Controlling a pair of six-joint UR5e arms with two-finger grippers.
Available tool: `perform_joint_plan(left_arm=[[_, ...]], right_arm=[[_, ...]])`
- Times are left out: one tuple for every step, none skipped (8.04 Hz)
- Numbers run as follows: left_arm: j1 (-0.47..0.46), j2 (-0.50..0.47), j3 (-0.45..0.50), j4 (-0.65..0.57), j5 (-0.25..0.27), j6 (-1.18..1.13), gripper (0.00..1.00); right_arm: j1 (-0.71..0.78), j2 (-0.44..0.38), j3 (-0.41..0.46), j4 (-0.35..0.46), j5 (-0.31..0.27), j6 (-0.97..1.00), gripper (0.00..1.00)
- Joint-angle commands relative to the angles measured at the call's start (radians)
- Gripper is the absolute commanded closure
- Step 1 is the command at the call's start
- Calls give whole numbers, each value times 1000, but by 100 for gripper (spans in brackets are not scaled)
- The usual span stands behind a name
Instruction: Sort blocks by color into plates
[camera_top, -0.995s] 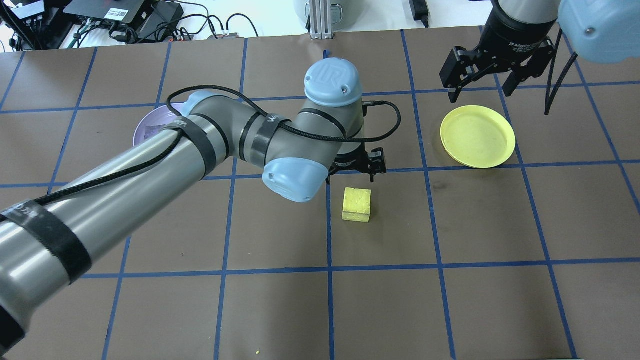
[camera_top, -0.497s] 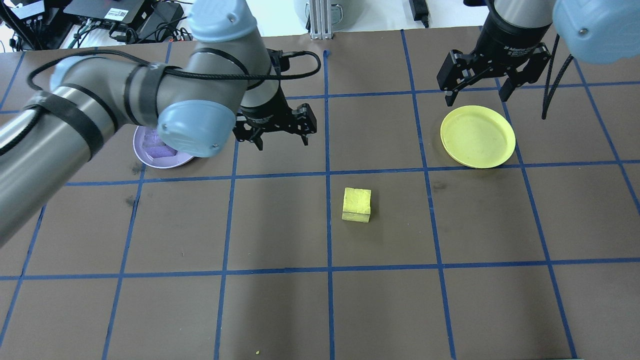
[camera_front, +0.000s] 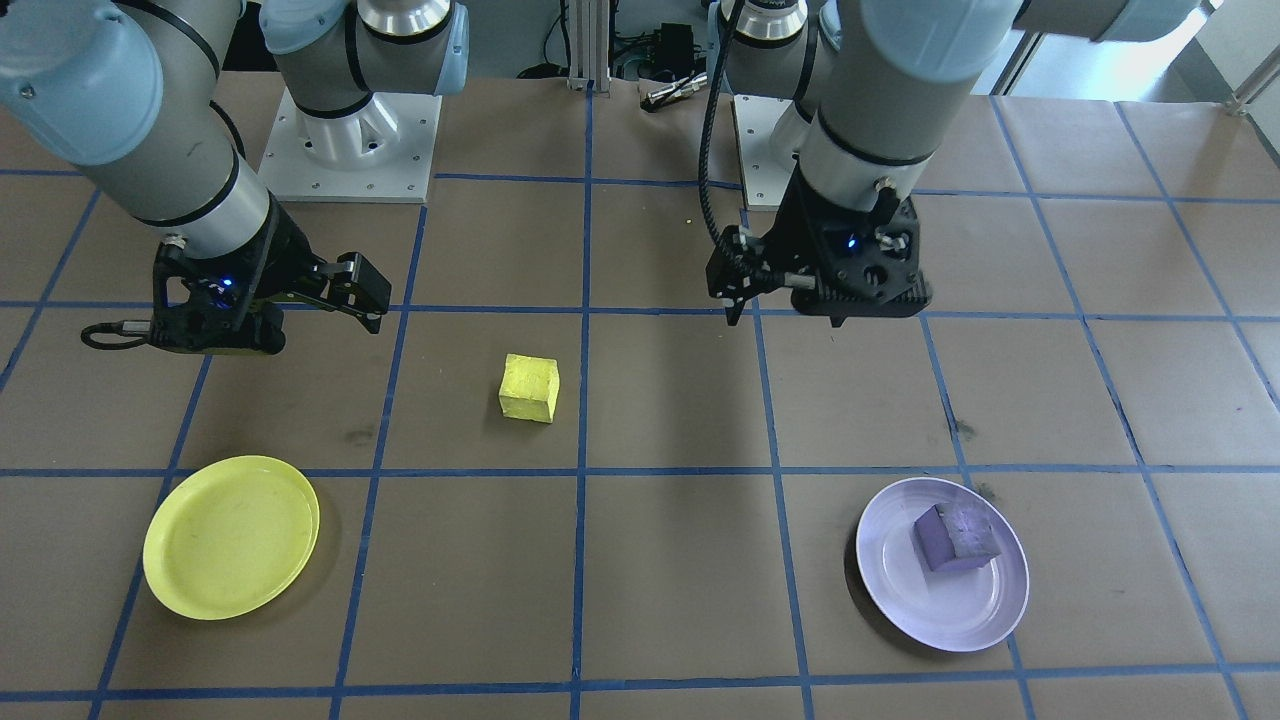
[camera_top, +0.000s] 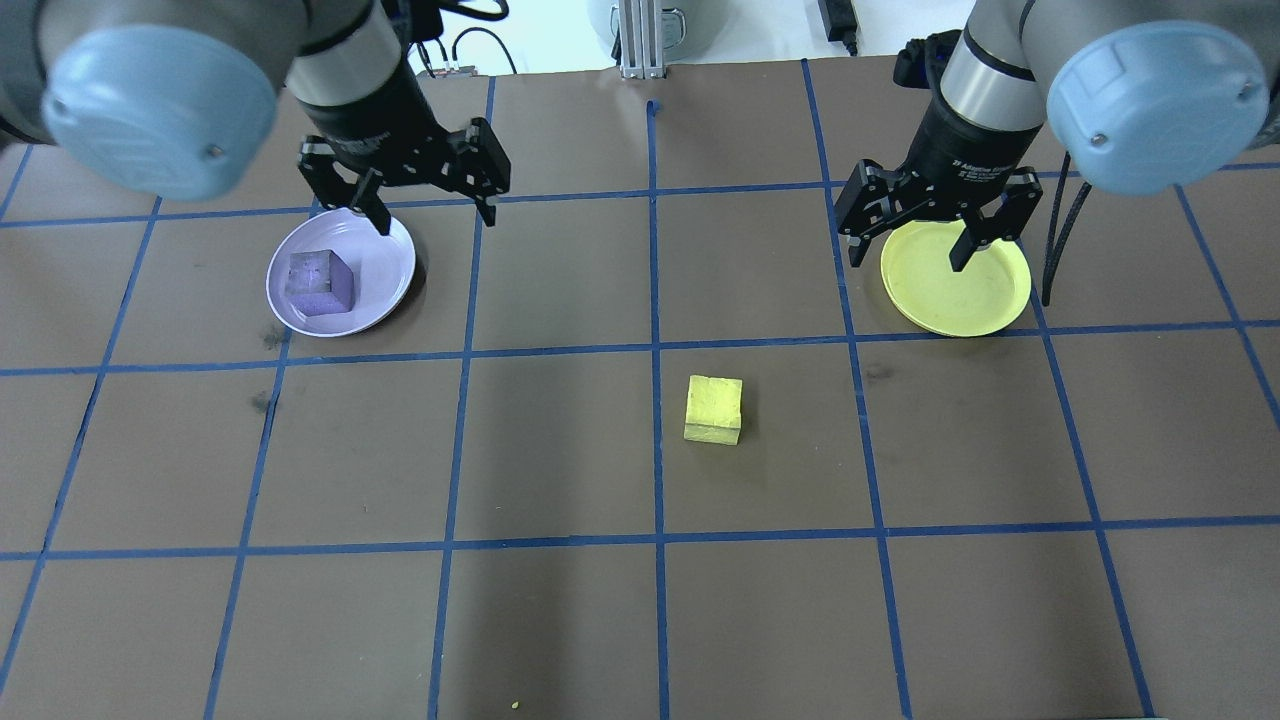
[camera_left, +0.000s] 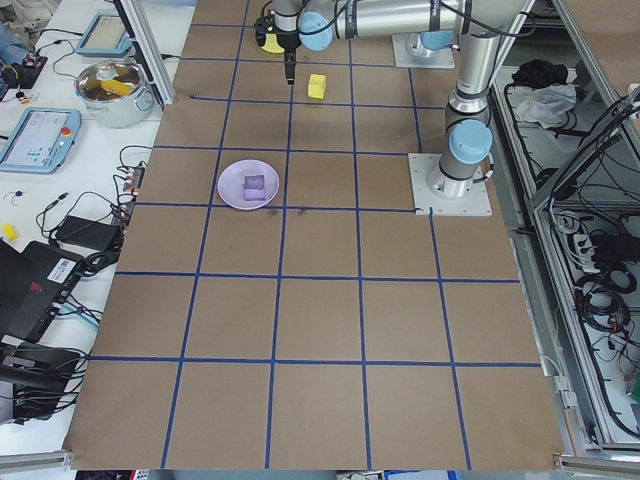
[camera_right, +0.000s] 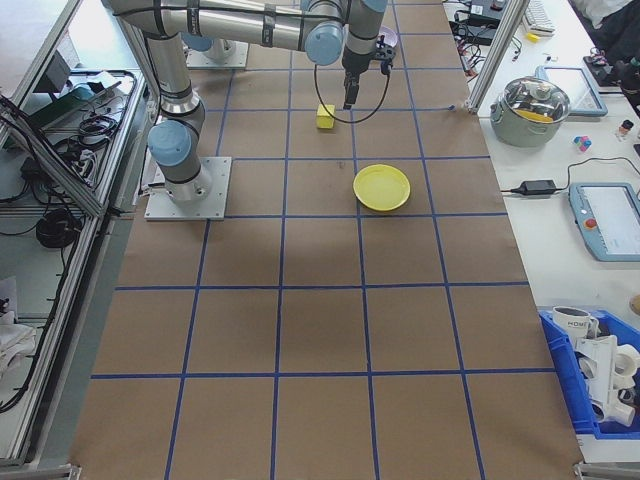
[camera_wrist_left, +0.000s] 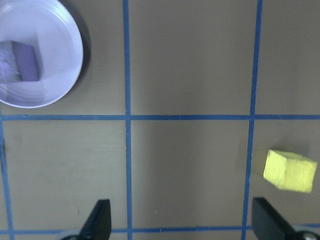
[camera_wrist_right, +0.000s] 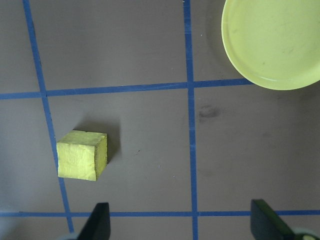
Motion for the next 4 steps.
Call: perform_joint_plan(left_arm=[[56, 74, 170, -211, 69, 17, 0], [87, 70, 183, -205, 83, 17, 0], [110, 82, 181, -208, 109, 25, 0], [111, 105, 177, -222, 95, 29, 0]], right_arm=[[76, 16, 59, -69, 34, 80, 0], [125, 50, 88, -135, 28, 144, 0], [177, 85, 100, -202, 19, 172, 0], [208, 122, 101, -221, 16, 188, 0]])
